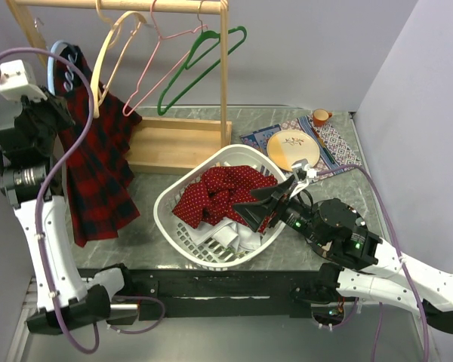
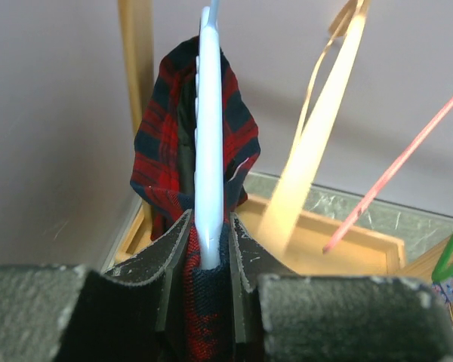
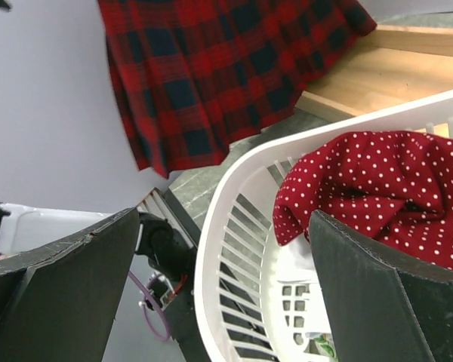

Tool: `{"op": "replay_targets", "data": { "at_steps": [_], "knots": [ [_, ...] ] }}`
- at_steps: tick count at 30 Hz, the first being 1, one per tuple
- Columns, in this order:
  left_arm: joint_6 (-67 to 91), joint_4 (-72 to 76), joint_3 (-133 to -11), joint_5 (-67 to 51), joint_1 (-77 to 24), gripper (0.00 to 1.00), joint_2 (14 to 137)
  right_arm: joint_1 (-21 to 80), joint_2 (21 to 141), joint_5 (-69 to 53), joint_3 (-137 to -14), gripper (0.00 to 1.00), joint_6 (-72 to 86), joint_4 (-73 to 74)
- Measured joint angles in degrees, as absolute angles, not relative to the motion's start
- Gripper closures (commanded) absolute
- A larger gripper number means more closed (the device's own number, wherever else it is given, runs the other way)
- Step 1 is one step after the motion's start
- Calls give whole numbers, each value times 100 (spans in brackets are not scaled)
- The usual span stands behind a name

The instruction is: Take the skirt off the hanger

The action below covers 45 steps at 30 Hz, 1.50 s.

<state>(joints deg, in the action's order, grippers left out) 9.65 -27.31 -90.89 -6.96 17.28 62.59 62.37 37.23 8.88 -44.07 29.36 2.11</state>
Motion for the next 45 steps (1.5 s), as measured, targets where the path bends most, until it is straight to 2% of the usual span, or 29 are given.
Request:
{"op": "replay_targets", "data": {
  "at_steps": [10,20,26,34,39,45],
  "knots": [
    [1046,-3865,-8562,-639,1726,99,4908,6241,4219,825,-5144,0,2934,749],
    [1153,-5118,-9579,-810,1726,99,4324,6512,5072,794,-6125,1,2735,1127],
    [1299,-5343,-10210,-1507,1717,99,4038,6512,5511,832,-7164,7,2053,1253],
    [1437,-5240,-10217,-2689,1470,99,3487,6512,6073,751,-8600,7,926,784],
    [1579,-5002,-10226,-3085,1293,99,3444,6512,6145,268,-8606,1,666,502],
    [1865,-4477,-9981,-3415,1267,99,3385,6748,6403,-301,-8020,0,652,56]
  ]
}}
